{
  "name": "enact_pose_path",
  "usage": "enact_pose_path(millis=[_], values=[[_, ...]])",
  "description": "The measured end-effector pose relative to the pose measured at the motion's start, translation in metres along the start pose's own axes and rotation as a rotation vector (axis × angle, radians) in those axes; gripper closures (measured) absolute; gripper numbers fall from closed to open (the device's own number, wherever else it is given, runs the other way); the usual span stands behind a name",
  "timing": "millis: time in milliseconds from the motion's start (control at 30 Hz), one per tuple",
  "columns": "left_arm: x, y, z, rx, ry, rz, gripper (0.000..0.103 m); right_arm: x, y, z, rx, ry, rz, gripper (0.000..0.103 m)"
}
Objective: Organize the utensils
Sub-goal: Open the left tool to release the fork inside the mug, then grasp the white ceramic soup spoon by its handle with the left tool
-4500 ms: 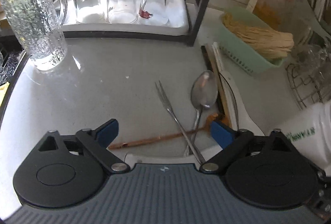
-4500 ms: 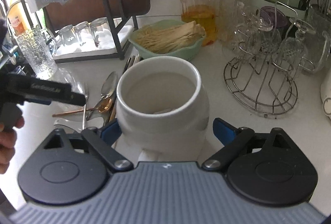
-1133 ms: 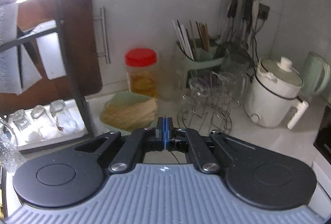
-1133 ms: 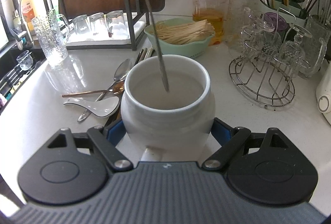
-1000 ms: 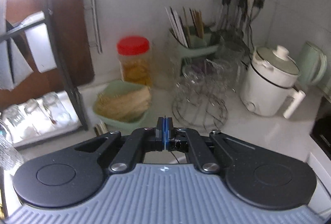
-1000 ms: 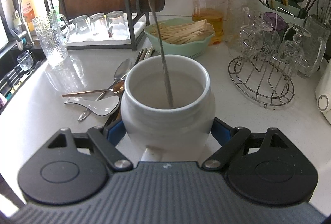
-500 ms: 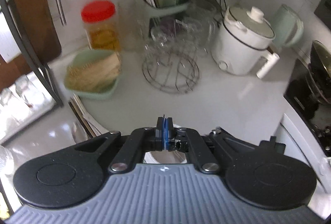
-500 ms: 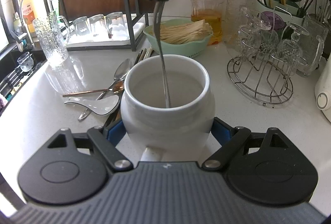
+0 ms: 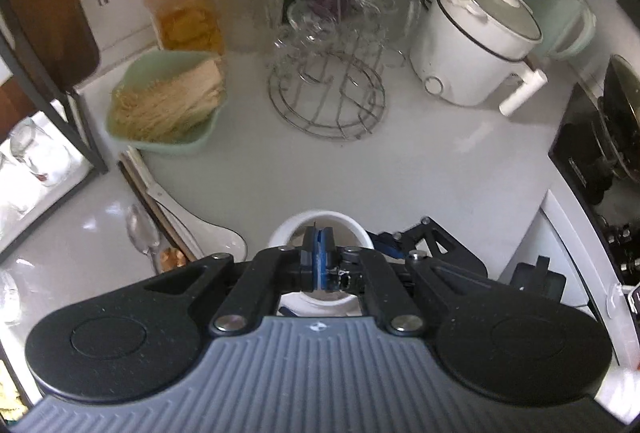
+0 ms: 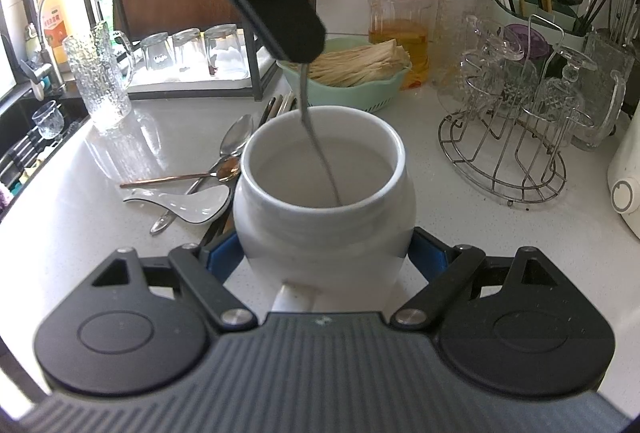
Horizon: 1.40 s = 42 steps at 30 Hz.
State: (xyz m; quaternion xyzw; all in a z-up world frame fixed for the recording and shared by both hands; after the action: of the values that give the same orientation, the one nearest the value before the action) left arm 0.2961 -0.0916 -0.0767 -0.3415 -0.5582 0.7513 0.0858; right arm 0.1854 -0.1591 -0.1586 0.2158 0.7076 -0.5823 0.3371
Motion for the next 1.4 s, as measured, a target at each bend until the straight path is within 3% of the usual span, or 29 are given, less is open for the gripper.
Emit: enact_pose_path(millis=[200,400,500,567,633,767,1033,1300,1400], values=[[0.005,0.018,0.000,0.003,-0.012,-0.057,0.102,0.000,0.000,-0.001,0.001,-0.002,0.002,0.013],[0.006,0.017,-0.004,0.013,-0.043,-0.044,0.101,0.000,0.001,-0.001,-0.004,-0.008,0.004,0.013],[0.009,0.014,-0.005,0.007,-0.064,-0.010,0.099,0.000,0.000,0.000,-0.011,-0.010,0.005,0.013],[0.013,0.009,-0.008,0.014,-0.117,0.023,0.091,0.000,0.000,0.001,-0.017,-0.012,0.005,0.013],[0.017,0.001,-0.009,0.003,-0.153,0.070,0.076,0.000,0.000,0.001,-0.020,-0.019,0.007,0.013],[0.028,-0.023,-0.012,-0.006,-0.232,0.170,0.075,0.000,-0.001,0.002,-0.036,-0.033,0.004,0.013],[0.063,-0.067,-0.020,-0.102,-0.337,0.302,0.075,0.004,0.000,0.003,-0.054,-0.051,0.035,0.013],[0.101,-0.097,-0.027,-0.211,-0.398,0.361,0.075,0.001,0.000,0.004,-0.069,-0.054,0.015,0.013],[0.109,-0.101,-0.029,-0.265,-0.375,0.363,0.075,0.001,0.000,0.004,-0.075,-0.067,0.004,0.013]])
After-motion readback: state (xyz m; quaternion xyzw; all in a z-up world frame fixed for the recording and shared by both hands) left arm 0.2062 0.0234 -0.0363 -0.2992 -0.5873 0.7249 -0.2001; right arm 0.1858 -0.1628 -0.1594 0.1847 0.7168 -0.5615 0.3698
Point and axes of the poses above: each gripper's, at about its wrist camera, not at the fingertips, and y roughly the way its jaws point, z to its right, x to its underside, the point moved 2 cm from there along y, roughly the way its jaws point, and after that the axes turned 5 degrees about y, right-handed, at the moved point
